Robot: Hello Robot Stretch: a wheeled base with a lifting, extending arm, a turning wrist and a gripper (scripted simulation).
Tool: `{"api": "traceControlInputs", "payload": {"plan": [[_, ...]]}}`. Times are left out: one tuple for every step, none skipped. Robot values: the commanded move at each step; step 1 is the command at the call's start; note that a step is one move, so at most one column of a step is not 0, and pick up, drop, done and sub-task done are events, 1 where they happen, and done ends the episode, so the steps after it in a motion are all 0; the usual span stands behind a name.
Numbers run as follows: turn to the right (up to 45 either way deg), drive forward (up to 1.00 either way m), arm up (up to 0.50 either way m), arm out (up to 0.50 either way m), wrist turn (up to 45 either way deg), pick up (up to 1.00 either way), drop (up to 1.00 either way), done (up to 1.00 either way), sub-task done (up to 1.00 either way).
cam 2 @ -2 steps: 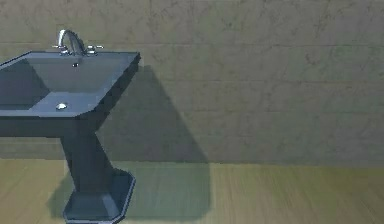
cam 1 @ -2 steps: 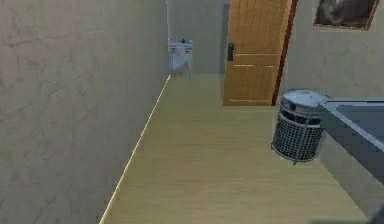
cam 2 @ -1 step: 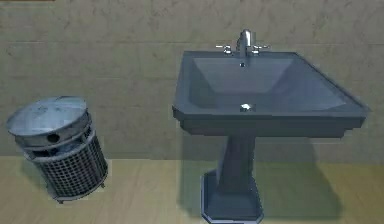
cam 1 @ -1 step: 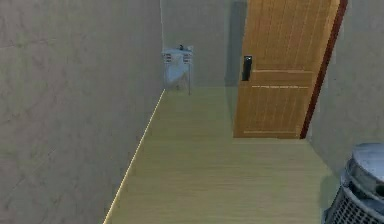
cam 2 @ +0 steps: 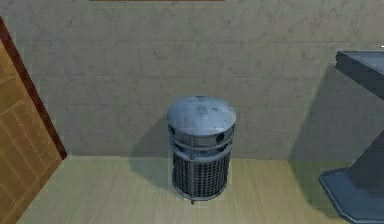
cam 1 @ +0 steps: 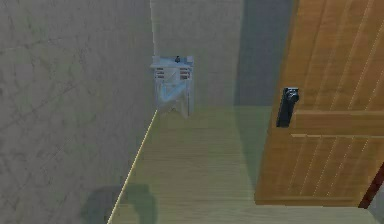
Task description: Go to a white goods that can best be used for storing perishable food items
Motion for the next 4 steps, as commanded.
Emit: {"api": "traceControlInputs", "payload": {"plan": [[3.0, 0.0, 0.0, 0.0, 0.0, 0.0, 0.0, 0.0, 0.0], [0.0, 0.9, 0.0, 0.0, 0.0, 0.0, 0.0, 0.0, 0.0], [-18.0, 0.0, 0.0, 0.0, 0.0, 0.0, 0.0, 0.0, 0.0], [0.0, 0.1, 0.0, 0.0, 0.0, 0.0, 0.0, 0.0, 0.0]]}}
